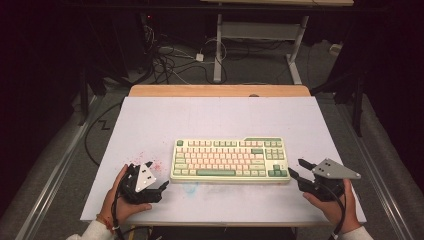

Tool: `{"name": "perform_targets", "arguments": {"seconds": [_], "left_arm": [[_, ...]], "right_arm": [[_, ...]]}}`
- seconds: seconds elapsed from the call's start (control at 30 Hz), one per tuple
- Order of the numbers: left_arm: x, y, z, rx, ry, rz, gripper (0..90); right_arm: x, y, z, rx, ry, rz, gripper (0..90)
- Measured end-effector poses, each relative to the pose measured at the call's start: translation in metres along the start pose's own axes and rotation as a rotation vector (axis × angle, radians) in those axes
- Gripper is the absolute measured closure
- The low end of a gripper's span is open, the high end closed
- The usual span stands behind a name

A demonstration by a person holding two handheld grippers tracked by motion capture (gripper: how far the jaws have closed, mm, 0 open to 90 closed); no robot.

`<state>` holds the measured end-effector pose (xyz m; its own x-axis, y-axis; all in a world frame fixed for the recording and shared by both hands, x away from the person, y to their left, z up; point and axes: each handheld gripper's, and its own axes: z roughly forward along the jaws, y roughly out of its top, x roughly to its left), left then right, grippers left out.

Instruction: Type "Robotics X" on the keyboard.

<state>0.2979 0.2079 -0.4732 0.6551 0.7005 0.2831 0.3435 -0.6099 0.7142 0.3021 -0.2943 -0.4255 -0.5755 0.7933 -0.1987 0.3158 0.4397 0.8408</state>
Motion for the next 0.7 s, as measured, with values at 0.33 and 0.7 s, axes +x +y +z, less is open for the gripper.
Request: {"name": "perform_targets", "arguments": {"seconds": [0.33,0.7], "left_arm": [[-0.001,0.0,0.0,-0.008,-0.019,0.0,17.6],[0.001,0.0,-0.002,-0.021,-0.01,-0.004,18.3]], "right_arm": [[0.014,0.019,0.022,0.034,0.074,-0.062,85.9],[0.03,0.036,0.054,0.079,0.153,-0.115,90.0]]}}
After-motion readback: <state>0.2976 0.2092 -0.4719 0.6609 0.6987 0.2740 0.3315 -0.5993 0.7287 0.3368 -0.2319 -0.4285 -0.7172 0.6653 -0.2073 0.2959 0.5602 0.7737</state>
